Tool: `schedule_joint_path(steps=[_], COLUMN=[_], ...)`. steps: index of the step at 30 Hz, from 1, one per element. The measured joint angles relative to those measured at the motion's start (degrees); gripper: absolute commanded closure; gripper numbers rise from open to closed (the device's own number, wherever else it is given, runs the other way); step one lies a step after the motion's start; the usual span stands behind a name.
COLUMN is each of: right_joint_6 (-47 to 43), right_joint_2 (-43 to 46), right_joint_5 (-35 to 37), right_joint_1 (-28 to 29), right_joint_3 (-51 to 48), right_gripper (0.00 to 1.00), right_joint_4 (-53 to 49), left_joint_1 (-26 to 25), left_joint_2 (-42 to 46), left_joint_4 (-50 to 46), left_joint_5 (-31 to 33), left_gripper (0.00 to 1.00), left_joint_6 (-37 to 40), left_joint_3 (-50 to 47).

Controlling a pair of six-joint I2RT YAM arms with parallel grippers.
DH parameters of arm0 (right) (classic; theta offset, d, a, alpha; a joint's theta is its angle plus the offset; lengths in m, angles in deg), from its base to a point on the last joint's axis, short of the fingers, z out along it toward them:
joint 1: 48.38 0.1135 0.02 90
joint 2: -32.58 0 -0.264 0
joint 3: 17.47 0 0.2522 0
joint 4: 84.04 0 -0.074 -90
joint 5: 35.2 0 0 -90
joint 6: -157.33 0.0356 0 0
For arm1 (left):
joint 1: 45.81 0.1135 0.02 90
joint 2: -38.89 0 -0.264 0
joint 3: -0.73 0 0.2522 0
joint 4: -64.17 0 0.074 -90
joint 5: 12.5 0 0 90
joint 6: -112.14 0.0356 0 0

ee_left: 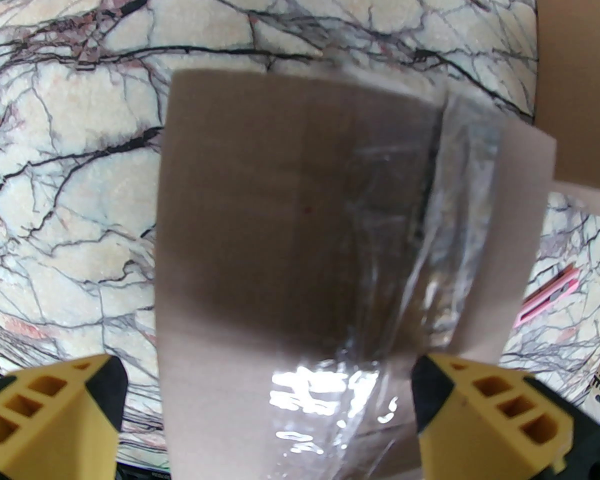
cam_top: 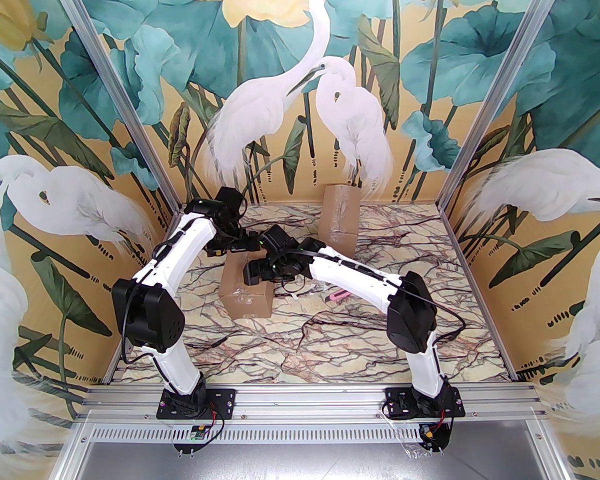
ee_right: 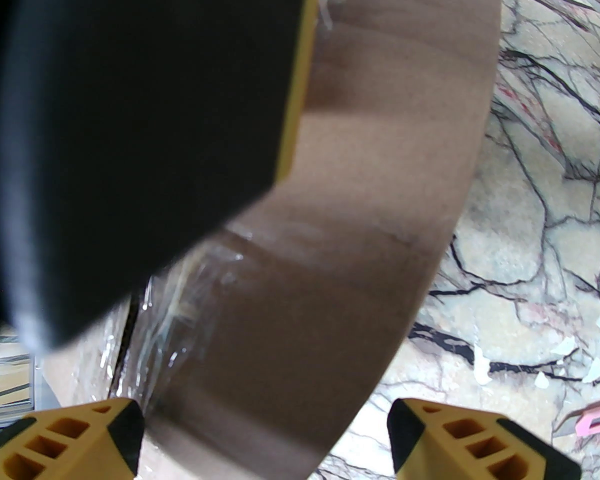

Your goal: Unpack the express box

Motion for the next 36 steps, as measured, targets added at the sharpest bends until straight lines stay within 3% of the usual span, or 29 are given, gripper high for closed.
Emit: schedule_joint_path(steps=[7,16,20,23,30,36], right_joint_6=[0.44,0.87,1.16,1.92,2.58,2.56], right_joint_2=[-0.79,-2.4,-2.43,-2.4,1.79,2.1], right_joint_5=[0.35,0.31,0.24,-0.02,-0.09,-0.17], right_joint_1=[0.11,0.13,0.04,-0.2,-0.63,-0.96], right_joint_3=[1.29,3.26,3.23,2.49,-4.9,-5.4], right_gripper=[0.13,0.14,0.14,0.15,0.16,0.17], right_joint_4=[-1.31,-2.1,-1.68,-0.57,5.44,6.08], left_joint_1=[0.37,-0.96,-1.33,-1.31,-1.18,-0.33], left_joint_2=[0.0,0.0,-0.28,-1.27,-1.6,-0.35], left_joint_4=[0.2,0.61,0.0,-1.57,-4.39,-6.73], left_joint_5=[0.26,8.85,11.21,12.66,12.24,10.1], left_gripper=[0.01,0.01,0.09,0.08,0.02,0.02], left_joint_6=[4.39,5.07,5.09,5.01,3.69,1.57], left_joint_3=[-0.37,-1.4,-0.74,0.83,3.15,3.5])
